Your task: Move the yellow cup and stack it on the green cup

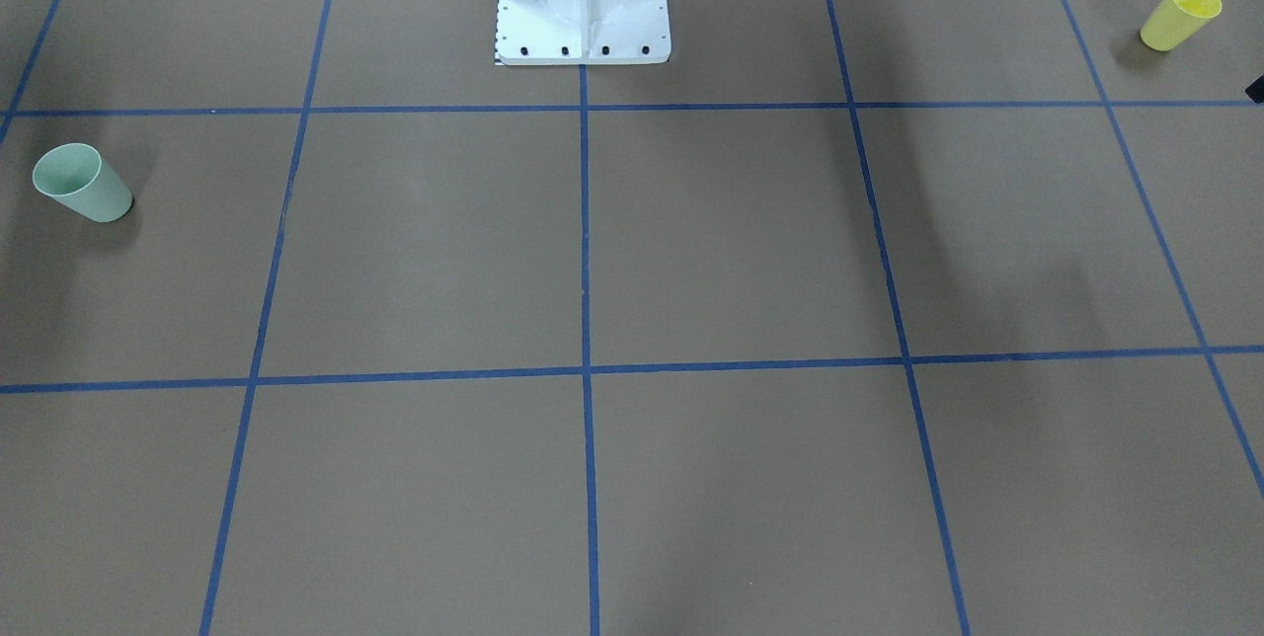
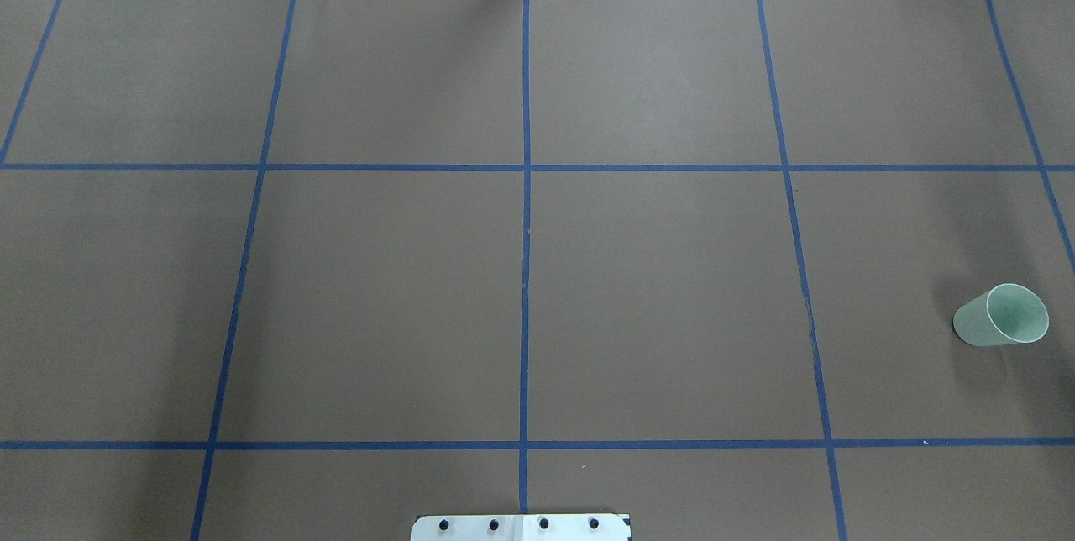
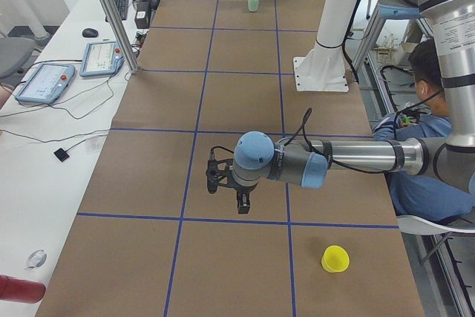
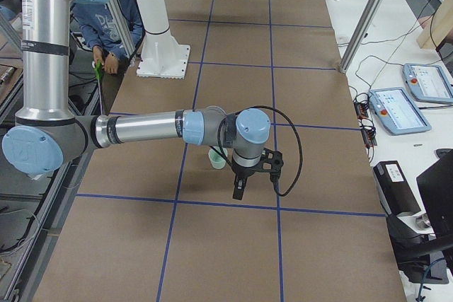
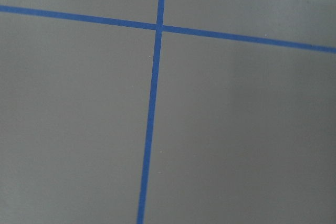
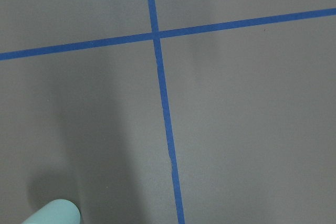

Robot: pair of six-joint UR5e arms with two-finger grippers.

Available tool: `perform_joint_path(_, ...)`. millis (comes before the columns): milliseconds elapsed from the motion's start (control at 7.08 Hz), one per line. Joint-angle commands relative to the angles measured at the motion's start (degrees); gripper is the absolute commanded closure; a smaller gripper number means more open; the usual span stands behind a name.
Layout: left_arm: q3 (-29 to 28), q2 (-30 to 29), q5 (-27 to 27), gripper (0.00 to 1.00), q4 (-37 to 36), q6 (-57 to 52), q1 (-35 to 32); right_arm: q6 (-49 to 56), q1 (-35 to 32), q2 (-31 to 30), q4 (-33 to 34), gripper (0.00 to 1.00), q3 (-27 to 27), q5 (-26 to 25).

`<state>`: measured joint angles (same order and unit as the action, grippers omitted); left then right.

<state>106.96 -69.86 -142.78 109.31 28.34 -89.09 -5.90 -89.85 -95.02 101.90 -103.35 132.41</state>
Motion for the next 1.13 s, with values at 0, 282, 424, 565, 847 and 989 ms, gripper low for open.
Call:
perform_joint_path(0,-0.08,1.83,2.49,0.0,8.34,23.13,4.5,0.01,0.03,0.01,-0.12,0.0,-0.1,0.39)
perform_joint_path(282,-0.08,1.39,15.45,0.0,14.77,49.92,20.53,-0.07,0.12,-0.16,-0.12,0.0,-0.97,0.48)
perform_joint_path(424,0.0,1.74,21.69,0.0,14.88,58.15,26.19,-0.07,0.73,0.01,-0.2,0.0,-1.67,0.3)
perform_joint_path(565,-0.26,2.87,26.54,0.0,14.7,63.97,29.29,0.01,1.17,-0.07,-0.21,0.0,-2.03,0.48)
perform_joint_path(847,-0.35,5.87,30.36,0.0,14.35,73.79,32.12,0.01,2.57,-0.51,-0.2,0.0,-3.08,0.48)
perform_joint_path(989,-0.44,7.79,35.77,0.0,14.17,79.88,37.44,0.01,2.75,-0.51,-0.21,0.0,-3.7,0.48)
